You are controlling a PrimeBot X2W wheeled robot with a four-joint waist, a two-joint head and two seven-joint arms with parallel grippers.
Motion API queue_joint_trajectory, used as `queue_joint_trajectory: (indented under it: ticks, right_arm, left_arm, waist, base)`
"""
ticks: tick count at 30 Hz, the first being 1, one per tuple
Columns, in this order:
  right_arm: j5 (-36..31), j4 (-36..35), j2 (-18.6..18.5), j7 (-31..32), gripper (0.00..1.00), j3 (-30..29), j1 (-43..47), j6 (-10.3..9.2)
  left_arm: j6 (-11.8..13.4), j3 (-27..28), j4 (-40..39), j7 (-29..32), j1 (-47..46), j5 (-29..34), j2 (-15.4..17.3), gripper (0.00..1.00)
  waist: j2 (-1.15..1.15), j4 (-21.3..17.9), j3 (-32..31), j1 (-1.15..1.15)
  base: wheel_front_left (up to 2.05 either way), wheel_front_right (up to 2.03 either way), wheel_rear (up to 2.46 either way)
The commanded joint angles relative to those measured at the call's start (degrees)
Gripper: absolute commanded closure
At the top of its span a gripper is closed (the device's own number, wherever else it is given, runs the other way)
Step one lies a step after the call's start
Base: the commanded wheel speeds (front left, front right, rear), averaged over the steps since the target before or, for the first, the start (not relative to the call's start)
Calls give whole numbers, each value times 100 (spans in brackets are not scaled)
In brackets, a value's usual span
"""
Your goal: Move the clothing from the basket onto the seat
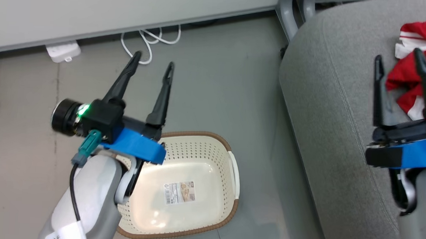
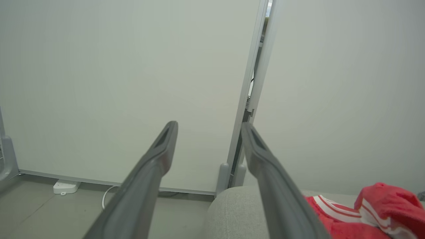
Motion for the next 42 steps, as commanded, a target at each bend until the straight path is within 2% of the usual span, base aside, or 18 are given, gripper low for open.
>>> queue_joint_trajectory:
  ticks: [1, 11, 17, 27, 42]
  right_arm:
    - [16, 70, 105, 1, 0, 162, 79, 1]
    - [40, 314, 569, 1, 0, 447, 518, 1]
    - [71, 440, 707, 1, 0, 379, 973, 1]
    - [166, 532, 807, 1, 0, 122, 1717, 1]
    - [224, 511, 926, 1, 0, -107, 2332, 1]
  left_arm:
    - [19, 275, -80, -15, 284, 95, -33, 0]
    - [-65, 1121, -307, -16, 1290, 401, -258, 0]
    - [-148, 1520, -432, -15, 1811, 570, -405, 0]
    - [-314, 1765, -419, -15, 2388, 678, -550, 0]
    - [-378, 1933, -391, -15, 2724, 563, -602, 0]
  waist:
    - [0, 209, -305, 1]
    - [0, 473, -867, 1]
    - [0, 599, -1179, 1]
    - [0, 694, -1510, 1]
    - [0, 864, -1724, 1]
  base:
    - [0, 0, 0]
    - [0, 0, 0]
    - [0, 0, 0]
    - [0, 0, 0]
    - [0, 0, 0]
